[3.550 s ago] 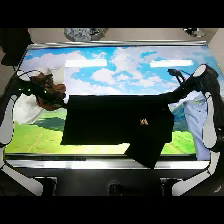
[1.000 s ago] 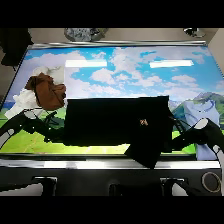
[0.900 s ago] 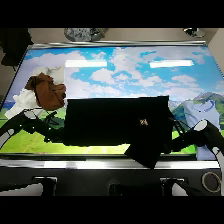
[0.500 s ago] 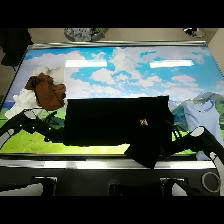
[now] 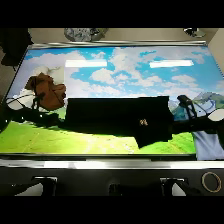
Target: Fold the shirts.
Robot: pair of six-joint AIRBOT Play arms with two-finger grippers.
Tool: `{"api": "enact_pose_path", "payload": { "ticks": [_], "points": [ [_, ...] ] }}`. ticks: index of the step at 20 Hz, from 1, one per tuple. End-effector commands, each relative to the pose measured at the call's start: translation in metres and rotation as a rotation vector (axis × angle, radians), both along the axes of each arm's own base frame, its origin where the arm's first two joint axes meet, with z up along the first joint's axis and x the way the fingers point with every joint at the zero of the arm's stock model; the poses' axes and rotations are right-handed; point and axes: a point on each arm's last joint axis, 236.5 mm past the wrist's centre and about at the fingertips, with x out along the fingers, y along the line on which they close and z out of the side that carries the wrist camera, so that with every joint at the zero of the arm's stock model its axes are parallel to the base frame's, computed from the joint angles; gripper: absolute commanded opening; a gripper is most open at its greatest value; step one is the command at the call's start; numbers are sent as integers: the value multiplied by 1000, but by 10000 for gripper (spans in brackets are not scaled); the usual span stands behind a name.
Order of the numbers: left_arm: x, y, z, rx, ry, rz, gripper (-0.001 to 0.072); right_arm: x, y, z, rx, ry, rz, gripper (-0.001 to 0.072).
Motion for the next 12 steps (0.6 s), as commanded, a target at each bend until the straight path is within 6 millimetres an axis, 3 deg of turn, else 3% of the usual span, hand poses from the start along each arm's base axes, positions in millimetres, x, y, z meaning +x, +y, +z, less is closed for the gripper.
{"api": "enact_pose_path", "payload": {
  "ticks": [1, 4, 7, 10, 12],
  "points": [
    [48, 4, 33, -4, -107, 69, 22, 63, -3, 37, 22, -139, -65, 42],
    [93, 10, 31, -12, -113, 101, 22, 126, 0, 28, 8, -197, -93, 43],
    [133, 12, 13, -41, -84, 134, 23, 181, -4, 10, 21, -216, -187, 43],
    [159, 3, -10, -105, -46, 159, 24, 204, -9, -20, 43, -171, -236, 44],
    [160, -1, -36, -113, 4, 161, 25, 207, -3, -42, 66, -135, -247, 45]
  ]
}}
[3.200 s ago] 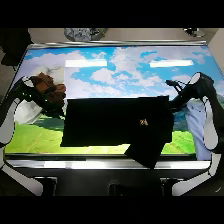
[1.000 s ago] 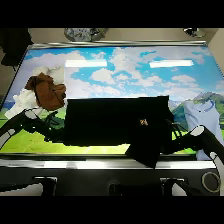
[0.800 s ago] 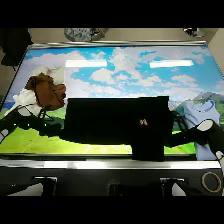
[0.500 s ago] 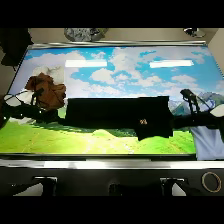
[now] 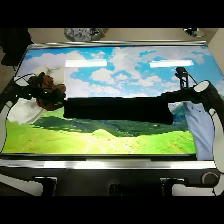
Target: Fold the shirts.
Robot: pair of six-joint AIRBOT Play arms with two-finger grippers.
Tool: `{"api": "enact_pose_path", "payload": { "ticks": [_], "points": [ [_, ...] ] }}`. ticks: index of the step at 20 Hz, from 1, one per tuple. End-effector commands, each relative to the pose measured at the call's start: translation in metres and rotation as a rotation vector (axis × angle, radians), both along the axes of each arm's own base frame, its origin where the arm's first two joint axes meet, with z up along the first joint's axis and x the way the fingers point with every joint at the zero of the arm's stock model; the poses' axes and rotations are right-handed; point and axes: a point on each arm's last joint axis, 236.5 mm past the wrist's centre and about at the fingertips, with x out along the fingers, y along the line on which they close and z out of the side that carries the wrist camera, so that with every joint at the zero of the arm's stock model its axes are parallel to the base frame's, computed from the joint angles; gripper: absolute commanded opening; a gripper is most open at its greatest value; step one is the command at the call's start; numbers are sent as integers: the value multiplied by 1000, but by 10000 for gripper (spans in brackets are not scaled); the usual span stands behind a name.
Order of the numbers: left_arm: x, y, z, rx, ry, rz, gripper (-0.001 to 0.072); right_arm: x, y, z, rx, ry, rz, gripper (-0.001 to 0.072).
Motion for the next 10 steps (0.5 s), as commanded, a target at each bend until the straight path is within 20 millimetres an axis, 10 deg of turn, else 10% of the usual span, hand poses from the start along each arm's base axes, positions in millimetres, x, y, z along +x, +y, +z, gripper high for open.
{"api": "enact_pose_path", "payload": {
  "ticks": [1, 4, 6, 7, 10],
  "points": [
    [12, -9, -39, -45, 74, 14, 25, 19, 5, -35, 36, 38, -41, 46],
    [10, -13, -55, -49, 104, 8, 99, 19, 11, -45, 36, 51, -23, 64],
    [16, -8, -40, -49, 80, 5, 523, 19, 2, -30, 11, 11, 3, 401],
    [19, -2, -27, -50, 62, -7, 527, 16, -9, -16, -6, -13, 15, 680],
    [31, 13, 34, -33, -56, -1, 526, -12, -69, -3, -88, 28, -11, 705]
  ]
}}
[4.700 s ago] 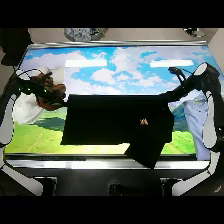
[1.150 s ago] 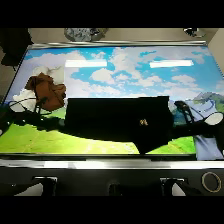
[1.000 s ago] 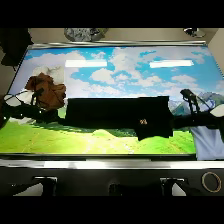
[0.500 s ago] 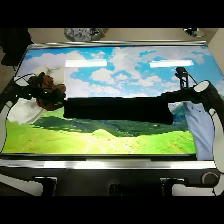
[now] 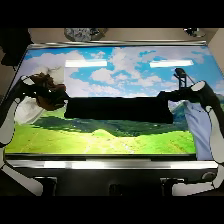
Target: Fold the shirts.
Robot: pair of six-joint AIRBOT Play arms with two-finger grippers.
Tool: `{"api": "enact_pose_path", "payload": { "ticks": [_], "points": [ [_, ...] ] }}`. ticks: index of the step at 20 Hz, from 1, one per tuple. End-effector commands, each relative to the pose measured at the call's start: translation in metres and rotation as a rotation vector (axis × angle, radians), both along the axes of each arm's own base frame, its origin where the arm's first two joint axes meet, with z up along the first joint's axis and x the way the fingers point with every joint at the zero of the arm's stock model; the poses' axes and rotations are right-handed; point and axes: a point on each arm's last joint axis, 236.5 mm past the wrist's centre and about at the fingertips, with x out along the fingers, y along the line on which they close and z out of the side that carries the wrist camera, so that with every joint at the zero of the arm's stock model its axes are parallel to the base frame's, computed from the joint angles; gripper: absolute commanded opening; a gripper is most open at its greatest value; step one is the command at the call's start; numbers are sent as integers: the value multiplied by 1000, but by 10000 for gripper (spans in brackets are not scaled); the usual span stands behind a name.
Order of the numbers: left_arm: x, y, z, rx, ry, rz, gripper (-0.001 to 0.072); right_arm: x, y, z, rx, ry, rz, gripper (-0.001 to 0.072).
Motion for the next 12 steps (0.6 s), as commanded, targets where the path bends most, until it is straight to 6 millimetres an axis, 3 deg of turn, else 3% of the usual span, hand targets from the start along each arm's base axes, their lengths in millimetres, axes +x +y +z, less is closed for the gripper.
{"api": "enact_pose_path", "payload": {
  "ticks": [1, 2, 4, 8, 12],
  "points": [
    [8, 9, 62, 17, -121, -1, 526, -40, -55, -1, -53, 105, -8, 713],
    [8, 8, 84, 27, -173, 1, 526, -57, -61, -14, -4, 182, -12, 718],
    [4, -1, 122, 40, -254, -13, 525, -76, -50, -33, 153, 279, -2, 720],
    [-12, -33, 179, 49, -371, -74, 526, -76, -21, -63, 325, 363, -16, 720],
    [-29, -70, 208, 41, -434, -148, 526, -63, 16, -78, 385, 400, -37, 706]
  ]
}}
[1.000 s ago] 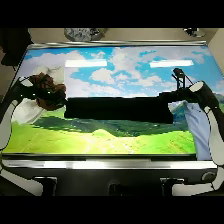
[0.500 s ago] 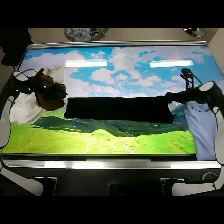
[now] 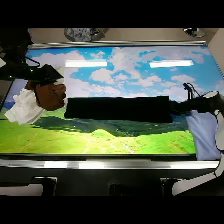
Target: Fold the shirts.
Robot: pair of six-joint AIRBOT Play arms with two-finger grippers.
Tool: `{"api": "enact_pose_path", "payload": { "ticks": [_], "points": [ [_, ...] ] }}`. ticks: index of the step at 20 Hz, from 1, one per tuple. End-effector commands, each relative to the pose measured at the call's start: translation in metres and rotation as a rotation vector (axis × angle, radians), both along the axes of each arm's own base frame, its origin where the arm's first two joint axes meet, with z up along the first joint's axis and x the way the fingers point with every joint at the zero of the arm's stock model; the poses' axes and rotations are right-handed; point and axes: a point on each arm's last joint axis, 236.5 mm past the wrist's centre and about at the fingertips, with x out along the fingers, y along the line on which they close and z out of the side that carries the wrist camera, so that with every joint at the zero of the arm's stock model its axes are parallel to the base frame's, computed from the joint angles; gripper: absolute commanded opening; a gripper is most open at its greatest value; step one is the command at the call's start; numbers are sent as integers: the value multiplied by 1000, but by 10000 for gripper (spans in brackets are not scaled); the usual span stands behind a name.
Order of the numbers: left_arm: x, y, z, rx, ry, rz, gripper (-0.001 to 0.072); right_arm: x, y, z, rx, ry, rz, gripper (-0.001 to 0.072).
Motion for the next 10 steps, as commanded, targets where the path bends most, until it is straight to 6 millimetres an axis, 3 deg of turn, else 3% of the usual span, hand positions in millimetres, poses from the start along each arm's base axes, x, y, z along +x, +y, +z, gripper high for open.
{"api": "enact_pose_path", "payload": {
  "ticks": [1, 3, 6, 8, 10],
  "points": [
    [-15, -33, 24, 3, -52, -69, 525, 6, 28, -16, 34, 47, -16, 621],
    [-22, -58, 18, 9, -47, -134, 525, 13, 42, -9, 41, 18, -7, 355],
    [-39, -95, -3, 22, -15, -241, 493, 22, 45, 15, 45, -42, -17, 48],
    [-47, -114, -18, 19, 4, -271, 372, 25, 45, 32, 33, -81, -16, 46],
    [-47, -131, -33, 14, 0, -271, 354, 25, 45, 49, 26, -110, -9, 45]
  ]
}}
